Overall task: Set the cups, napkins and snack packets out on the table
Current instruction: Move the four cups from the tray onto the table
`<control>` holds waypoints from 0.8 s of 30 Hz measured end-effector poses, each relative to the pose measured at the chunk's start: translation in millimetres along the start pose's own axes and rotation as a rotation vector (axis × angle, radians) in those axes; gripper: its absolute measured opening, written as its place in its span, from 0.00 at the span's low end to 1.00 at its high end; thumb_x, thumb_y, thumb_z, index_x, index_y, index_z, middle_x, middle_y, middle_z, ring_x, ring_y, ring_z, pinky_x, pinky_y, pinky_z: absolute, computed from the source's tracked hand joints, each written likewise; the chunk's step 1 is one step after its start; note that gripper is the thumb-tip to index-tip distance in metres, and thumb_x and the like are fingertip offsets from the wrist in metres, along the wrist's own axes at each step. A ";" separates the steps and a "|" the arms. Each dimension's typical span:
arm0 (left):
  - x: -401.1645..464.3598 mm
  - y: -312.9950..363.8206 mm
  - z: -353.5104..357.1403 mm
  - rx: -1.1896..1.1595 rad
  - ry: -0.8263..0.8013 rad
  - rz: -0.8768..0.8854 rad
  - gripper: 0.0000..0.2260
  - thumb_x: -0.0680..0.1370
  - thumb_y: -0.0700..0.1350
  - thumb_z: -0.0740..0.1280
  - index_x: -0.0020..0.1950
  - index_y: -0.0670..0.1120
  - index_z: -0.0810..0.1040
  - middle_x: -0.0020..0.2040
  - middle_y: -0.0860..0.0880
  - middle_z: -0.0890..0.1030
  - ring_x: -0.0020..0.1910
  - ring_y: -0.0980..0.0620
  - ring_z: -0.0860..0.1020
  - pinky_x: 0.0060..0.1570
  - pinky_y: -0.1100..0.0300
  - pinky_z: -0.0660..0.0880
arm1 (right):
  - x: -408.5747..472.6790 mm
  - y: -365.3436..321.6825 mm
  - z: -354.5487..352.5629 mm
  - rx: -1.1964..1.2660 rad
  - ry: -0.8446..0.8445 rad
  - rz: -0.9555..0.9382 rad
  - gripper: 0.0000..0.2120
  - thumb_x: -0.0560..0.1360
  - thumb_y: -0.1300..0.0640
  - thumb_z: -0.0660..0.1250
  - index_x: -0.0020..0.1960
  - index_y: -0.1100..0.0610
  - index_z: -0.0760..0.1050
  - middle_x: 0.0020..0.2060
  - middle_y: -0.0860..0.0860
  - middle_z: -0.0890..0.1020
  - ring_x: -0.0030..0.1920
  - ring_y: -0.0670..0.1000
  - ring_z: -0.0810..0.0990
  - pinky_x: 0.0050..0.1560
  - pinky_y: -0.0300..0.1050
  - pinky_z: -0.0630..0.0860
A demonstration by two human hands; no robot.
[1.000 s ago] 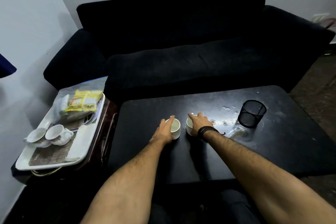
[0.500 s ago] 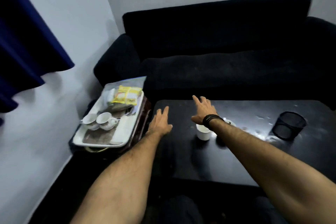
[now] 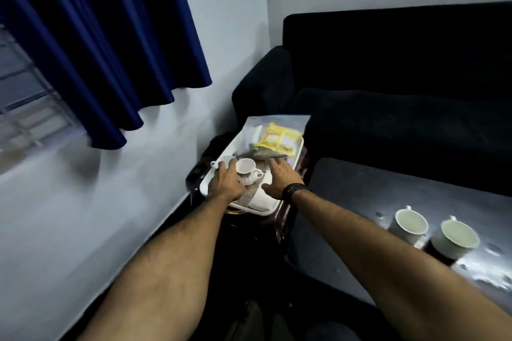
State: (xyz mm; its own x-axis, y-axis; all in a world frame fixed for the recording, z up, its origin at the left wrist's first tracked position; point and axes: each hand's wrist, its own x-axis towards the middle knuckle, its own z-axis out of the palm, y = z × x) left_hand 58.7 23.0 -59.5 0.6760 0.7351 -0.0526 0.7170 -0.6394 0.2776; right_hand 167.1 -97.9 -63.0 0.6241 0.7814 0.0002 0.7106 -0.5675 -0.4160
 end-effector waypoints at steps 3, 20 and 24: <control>18.0 -15.7 2.0 -0.003 -0.002 -0.127 0.32 0.72 0.52 0.71 0.73 0.52 0.63 0.70 0.42 0.67 0.68 0.39 0.72 0.58 0.47 0.73 | 23.2 -22.8 20.2 0.086 -0.034 0.004 0.33 0.70 0.47 0.71 0.69 0.57 0.65 0.66 0.59 0.69 0.63 0.61 0.75 0.59 0.53 0.75; 97.9 -36.6 25.0 0.001 -0.046 -0.204 0.32 0.71 0.55 0.72 0.72 0.61 0.63 0.66 0.43 0.75 0.63 0.37 0.76 0.55 0.48 0.75 | 90.1 -43.1 48.2 -0.097 0.093 0.137 0.18 0.74 0.47 0.67 0.57 0.57 0.79 0.56 0.56 0.80 0.53 0.56 0.82 0.42 0.45 0.74; 89.4 -30.6 24.4 -0.005 0.037 -0.162 0.29 0.73 0.50 0.69 0.72 0.62 0.63 0.64 0.42 0.74 0.61 0.35 0.76 0.55 0.47 0.75 | 80.4 -27.5 36.3 0.040 0.133 0.105 0.28 0.66 0.35 0.71 0.54 0.57 0.78 0.52 0.56 0.81 0.50 0.60 0.82 0.41 0.48 0.72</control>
State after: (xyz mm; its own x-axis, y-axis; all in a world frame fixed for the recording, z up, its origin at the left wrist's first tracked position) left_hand 101.4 102.7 -96.1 0.5445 0.8364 -0.0621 0.8153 -0.5105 0.2732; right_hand 185.9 -10.0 -84.6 0.7333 0.6758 0.0742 0.6276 -0.6309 -0.4562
